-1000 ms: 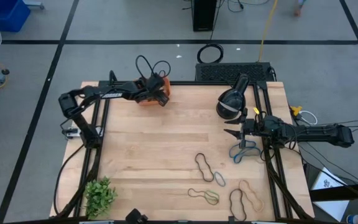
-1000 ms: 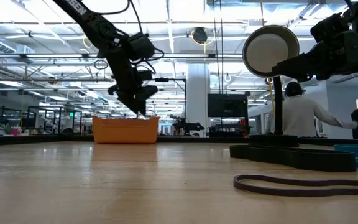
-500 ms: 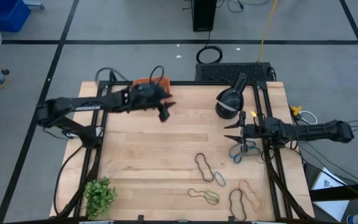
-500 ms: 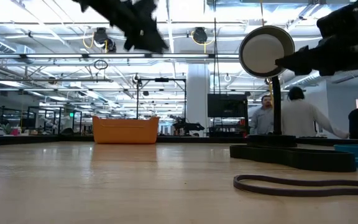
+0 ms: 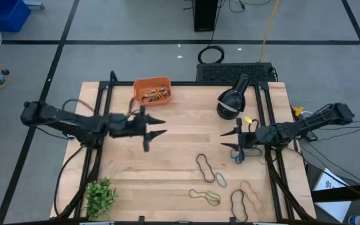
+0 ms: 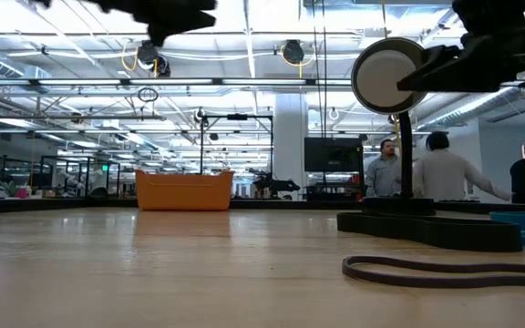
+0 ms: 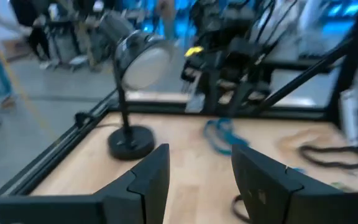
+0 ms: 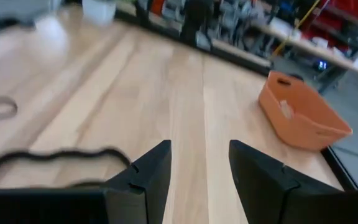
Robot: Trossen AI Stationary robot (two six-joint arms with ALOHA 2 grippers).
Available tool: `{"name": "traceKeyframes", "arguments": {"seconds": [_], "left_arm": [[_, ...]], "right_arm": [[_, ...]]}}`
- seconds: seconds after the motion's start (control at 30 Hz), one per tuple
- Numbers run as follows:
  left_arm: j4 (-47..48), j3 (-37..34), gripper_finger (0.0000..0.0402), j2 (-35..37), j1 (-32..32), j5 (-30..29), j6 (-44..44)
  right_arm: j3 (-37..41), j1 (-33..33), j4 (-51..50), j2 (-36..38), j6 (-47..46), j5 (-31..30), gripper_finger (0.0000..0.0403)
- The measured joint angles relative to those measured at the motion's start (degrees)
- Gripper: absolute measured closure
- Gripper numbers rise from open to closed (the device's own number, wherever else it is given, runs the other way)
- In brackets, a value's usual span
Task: Pick and place rubber bands into bin
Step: Put the top blue rubber band into the orange container
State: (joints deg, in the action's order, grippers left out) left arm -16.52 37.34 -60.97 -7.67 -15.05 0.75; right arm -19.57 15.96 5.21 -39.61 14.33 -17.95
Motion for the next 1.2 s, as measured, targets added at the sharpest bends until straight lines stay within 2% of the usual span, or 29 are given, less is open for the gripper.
{"name": "traceKeyframes", "arguments": {"seconds": [0.17,0.4,0.5,0.6,0.77,1.2], "left_arm": [[-10.65,-10.24,0.0222,6.26,-2.9,0.01,-0.12],[-13.75,-16.24,0.0222,9.59,-3.4,-0.07,2.9],[-13.63,-16.77,0.0222,9.59,-3.4,-0.07,3.02],[-13.59,-16.87,0.0222,9.57,-3.42,-0.07,3.04],[-13.35,-16.87,0.0222,9.57,-3.42,-0.07,2.89],[-11.94,-16.87,0.0222,9.55,-3.4,-0.07,2.93]], "right_arm": [[-8.03,4.03,-13.64,-6.92,-5.93,-4.73,0.0248],[-15.14,5.62,-33.89,-15.15,-21.33,-4.04,0.0248],[-15.42,5.54,-38.91,-17.63,-25.58,-0.45,0.0248],[-15.42,5.55,-41.71,-19.97,-27.54,1.66,0.0248],[-15.42,5.54,-43.48,-23.79,-27.45,1.74,0.0248],[-12.93,5.47,-41.24,-31.85,-27.15,3.29,0.0248]]}}
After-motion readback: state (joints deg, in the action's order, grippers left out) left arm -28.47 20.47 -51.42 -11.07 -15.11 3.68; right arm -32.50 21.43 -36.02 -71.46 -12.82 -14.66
